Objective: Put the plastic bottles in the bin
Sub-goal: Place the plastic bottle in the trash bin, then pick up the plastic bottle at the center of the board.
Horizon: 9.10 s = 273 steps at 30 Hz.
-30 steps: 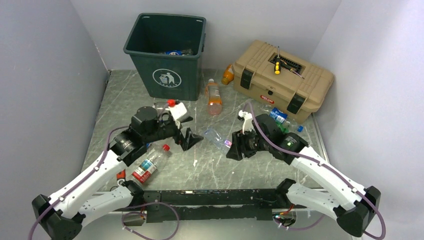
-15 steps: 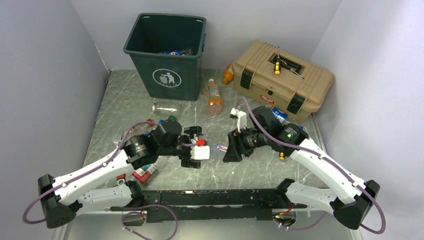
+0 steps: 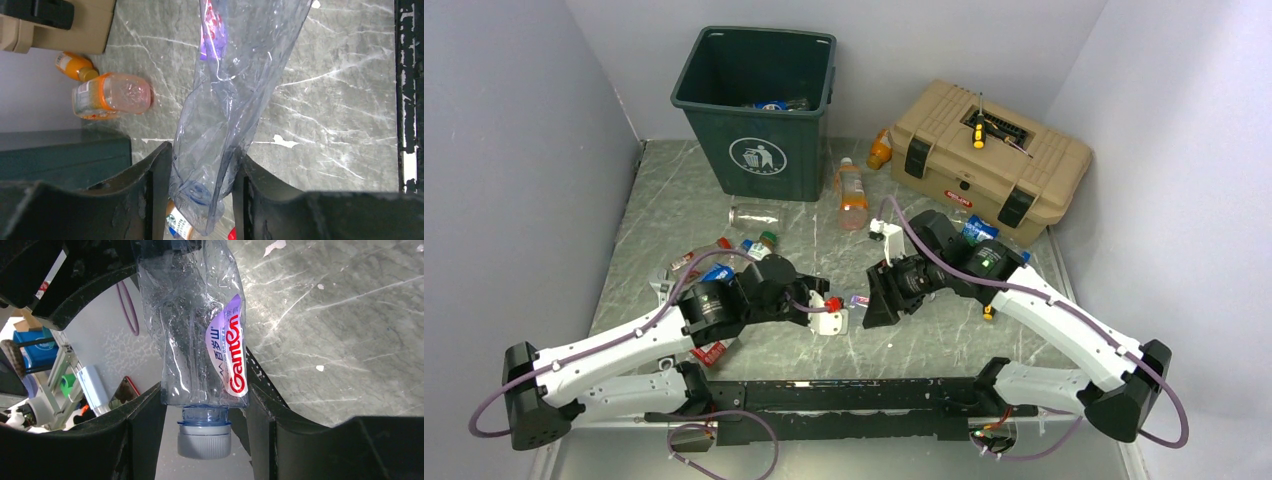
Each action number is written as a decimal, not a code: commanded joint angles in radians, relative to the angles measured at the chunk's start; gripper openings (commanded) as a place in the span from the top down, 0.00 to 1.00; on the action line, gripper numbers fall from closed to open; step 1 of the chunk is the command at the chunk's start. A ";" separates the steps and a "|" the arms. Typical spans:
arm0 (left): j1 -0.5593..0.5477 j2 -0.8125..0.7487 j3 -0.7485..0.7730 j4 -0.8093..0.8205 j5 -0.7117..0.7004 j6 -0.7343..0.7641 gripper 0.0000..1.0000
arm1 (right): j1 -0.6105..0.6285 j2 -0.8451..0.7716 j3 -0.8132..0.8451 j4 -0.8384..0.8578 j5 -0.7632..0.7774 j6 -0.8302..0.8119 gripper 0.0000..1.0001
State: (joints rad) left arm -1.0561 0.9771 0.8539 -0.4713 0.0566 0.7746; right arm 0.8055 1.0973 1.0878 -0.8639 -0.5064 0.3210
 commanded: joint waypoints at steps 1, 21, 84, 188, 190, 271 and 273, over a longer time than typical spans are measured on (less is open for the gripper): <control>-0.004 -0.032 0.001 0.076 -0.034 -0.004 0.67 | 0.012 0.000 0.079 0.000 -0.027 -0.010 1.00; 0.042 -0.044 0.085 0.299 0.276 -0.688 1.00 | 0.011 -0.645 -0.281 0.702 0.338 0.049 0.00; 0.129 0.212 0.582 0.227 0.110 -1.151 0.26 | 0.043 -0.464 -0.462 0.980 0.220 -0.054 1.00; 0.921 0.864 1.119 0.730 0.132 -1.224 0.01 | 0.054 -0.705 -0.614 0.680 0.631 0.163 0.00; 0.920 0.814 1.122 0.726 0.125 -1.212 0.00 | 0.054 -0.715 -0.599 0.651 0.656 0.159 0.00; 0.746 -0.345 -0.072 0.126 -0.007 -1.143 0.00 | -0.204 0.660 0.215 0.747 0.667 0.059 0.58; 0.746 -0.335 -0.072 0.128 -0.003 -1.150 0.01 | -0.192 0.520 0.084 0.793 0.657 0.053 0.59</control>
State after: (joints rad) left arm -0.3153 0.6308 0.7891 -0.3969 0.0547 -0.3611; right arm 0.5926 1.8774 1.3193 -0.1905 0.1658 0.3717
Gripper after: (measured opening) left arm 0.995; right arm 0.709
